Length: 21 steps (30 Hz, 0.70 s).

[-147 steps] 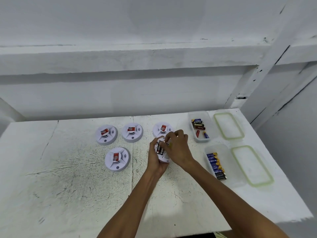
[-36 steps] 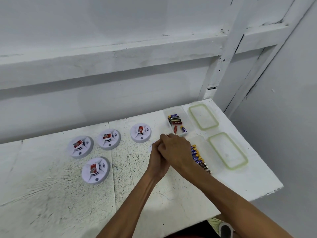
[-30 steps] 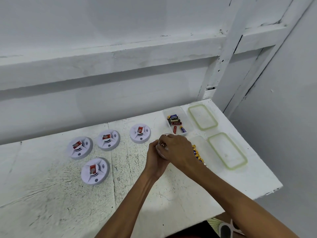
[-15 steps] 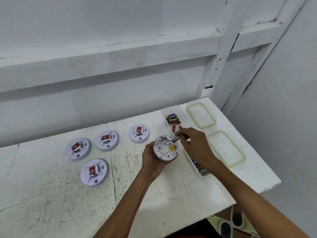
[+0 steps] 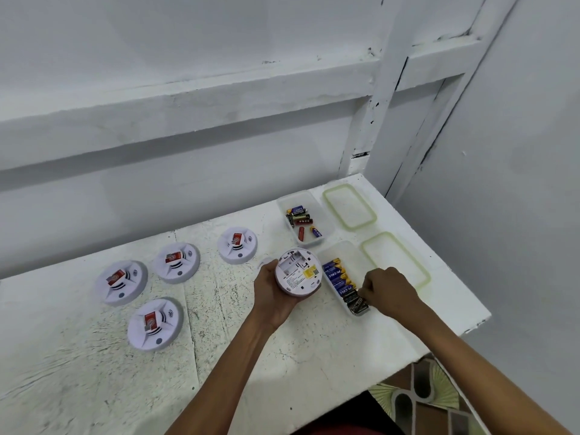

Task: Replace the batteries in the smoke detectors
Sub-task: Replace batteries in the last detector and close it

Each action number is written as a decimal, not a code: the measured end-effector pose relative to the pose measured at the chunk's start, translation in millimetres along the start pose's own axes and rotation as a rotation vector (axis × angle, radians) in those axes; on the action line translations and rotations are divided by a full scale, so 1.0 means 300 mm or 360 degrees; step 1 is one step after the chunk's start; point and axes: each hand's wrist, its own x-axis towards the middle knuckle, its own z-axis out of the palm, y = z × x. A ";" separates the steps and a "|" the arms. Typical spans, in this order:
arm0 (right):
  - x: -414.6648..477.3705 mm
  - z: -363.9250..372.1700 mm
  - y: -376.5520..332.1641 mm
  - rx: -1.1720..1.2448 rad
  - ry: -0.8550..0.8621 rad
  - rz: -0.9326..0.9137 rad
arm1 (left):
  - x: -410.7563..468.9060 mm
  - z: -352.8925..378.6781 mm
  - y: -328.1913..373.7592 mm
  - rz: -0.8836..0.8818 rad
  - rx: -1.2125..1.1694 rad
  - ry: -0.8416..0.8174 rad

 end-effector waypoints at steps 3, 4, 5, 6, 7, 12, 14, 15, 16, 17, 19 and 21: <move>-0.008 0.021 -0.022 -0.0236 0.0044 0.0028 | -0.003 0.005 -0.008 -0.0007 -0.0013 0.0004; -0.009 0.027 -0.025 -0.0277 0.0055 0.0014 | -0.005 0.004 -0.009 -0.0007 -0.0019 0.0012; -0.010 0.030 -0.025 -0.0321 0.0051 -0.0008 | -0.008 0.003 -0.009 -0.0008 -0.0028 0.0013; -0.011 0.032 -0.024 -0.0357 0.0028 -0.0028 | -0.011 0.001 -0.008 -0.0007 -0.0042 0.0014; -0.009 0.029 -0.022 -0.0393 -0.0012 -0.0048 | -0.013 -0.001 -0.006 -0.0002 -0.0059 0.0013; 0.013 0.023 -0.033 -0.0490 -0.0127 -0.0136 | -0.030 -0.006 0.008 0.0027 -0.0075 0.0034; 0.023 0.027 -0.044 -0.0516 -0.0134 -0.0144 | -0.037 -0.003 0.013 0.0045 -0.0074 0.0040; 0.030 0.029 -0.049 -0.0520 -0.0135 -0.0139 | -0.040 -0.004 0.016 0.0053 -0.0087 0.0043; 0.034 0.030 -0.052 -0.0516 -0.0128 -0.0127 | -0.040 -0.005 0.017 0.0054 -0.0095 0.0046; 0.040 0.031 -0.058 -0.0499 -0.0123 -0.0104 | -0.039 -0.006 0.020 0.0056 -0.0101 0.0051; 0.054 0.036 -0.062 -0.0445 -0.0133 -0.0050 | -0.038 -0.006 0.024 0.0055 -0.0104 0.0051; 0.068 0.047 -0.056 -0.0427 -0.0137 -0.0048 | -0.034 -0.005 0.021 0.0054 -0.0105 0.0035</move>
